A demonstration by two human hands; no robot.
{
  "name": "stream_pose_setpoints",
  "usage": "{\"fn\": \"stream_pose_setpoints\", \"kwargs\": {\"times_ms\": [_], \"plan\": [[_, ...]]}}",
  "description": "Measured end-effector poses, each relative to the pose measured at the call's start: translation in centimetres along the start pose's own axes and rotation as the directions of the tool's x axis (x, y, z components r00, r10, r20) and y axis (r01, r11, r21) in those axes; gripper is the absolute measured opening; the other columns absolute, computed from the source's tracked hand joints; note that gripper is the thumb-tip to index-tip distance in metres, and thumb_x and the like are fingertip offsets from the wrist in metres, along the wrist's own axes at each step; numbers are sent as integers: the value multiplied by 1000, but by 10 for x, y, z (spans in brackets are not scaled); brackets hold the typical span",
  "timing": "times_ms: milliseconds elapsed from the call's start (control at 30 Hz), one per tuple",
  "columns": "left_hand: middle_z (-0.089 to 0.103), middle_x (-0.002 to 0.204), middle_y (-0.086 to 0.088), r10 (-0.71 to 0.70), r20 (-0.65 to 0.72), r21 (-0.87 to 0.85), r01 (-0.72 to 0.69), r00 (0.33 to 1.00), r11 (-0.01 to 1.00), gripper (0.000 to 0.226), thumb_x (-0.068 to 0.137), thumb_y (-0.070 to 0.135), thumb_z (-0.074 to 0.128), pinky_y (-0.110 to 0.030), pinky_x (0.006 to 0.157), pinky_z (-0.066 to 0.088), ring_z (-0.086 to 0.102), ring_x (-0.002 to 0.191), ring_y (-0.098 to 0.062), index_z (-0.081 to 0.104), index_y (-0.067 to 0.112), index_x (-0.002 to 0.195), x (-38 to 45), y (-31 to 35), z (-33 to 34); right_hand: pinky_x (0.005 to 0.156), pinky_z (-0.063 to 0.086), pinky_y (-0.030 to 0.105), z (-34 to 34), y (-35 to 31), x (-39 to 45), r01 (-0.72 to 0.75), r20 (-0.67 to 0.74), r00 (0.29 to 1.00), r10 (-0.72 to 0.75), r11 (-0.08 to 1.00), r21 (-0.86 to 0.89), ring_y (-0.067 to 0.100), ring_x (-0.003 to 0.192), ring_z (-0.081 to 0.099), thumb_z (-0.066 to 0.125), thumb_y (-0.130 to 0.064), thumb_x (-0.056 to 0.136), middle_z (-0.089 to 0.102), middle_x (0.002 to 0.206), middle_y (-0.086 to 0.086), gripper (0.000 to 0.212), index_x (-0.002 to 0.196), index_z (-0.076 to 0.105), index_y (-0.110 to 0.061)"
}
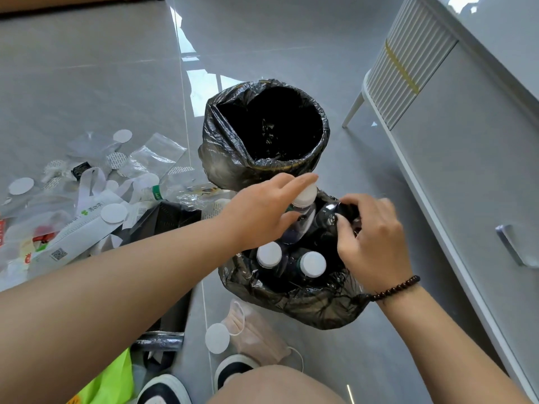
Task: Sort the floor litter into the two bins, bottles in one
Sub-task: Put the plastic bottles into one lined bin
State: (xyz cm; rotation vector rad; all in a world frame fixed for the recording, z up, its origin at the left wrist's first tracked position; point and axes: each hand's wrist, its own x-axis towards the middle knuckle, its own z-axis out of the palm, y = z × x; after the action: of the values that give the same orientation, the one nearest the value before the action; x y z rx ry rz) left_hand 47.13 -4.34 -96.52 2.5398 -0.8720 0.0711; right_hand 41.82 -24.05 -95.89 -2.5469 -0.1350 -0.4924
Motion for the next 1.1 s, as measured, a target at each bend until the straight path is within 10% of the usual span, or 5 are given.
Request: {"fn": "stream_pose_setpoints", "kwargs": {"times_ms": [167,567,767,967,1100], "plan": [[51,133,-1,-144,138,-11,147,980,989,64,92,28,62,-44,80,52,62,98,-31,32,26,148,-8,-10,10,71,50,35,-29,-9,12,33,-180,983,-28,999,21,28,84,55,69,-9,82,63,92,7,21,101,62,-4],[40,137,-3,-217,345,-5,233,913,972,86,99,31,45,-44,89,48,49,110,-26,-25,31,148,-3,1,19,77,53,35,-13,-8,9,-91,-22,995,92,995,48,22,87,61,73,-16,78,64,95,0,24,101,63,-12],[27,151,-2,-306,161,-72,320,938,945,75,96,23,51,-35,110,33,31,136,-22,6,22,155,-46,-27,2,80,45,25,6,10,-14,-203,133,971,200,979,8,21,93,61,74,-15,78,64,102,0,31,106,63,-16],[35,149,2,-518,341,-215,601,785,769,68,96,27,51,-37,111,35,42,131,-19,15,32,153,-76,-35,2,104,31,30,6,16,-31,-414,121,907,402,905,96,20,127,42,63,-31,87,49,134,2,50,134,49,-18],[59,106,3,-618,387,-273,725,684,632,60,96,20,51,-23,85,41,57,98,-16,27,25,151,-75,-22,7,110,28,34,16,19,-37,-657,302,746,593,730,189,18,132,38,47,-49,94,41,143,3,54,139,44,-20]]}}
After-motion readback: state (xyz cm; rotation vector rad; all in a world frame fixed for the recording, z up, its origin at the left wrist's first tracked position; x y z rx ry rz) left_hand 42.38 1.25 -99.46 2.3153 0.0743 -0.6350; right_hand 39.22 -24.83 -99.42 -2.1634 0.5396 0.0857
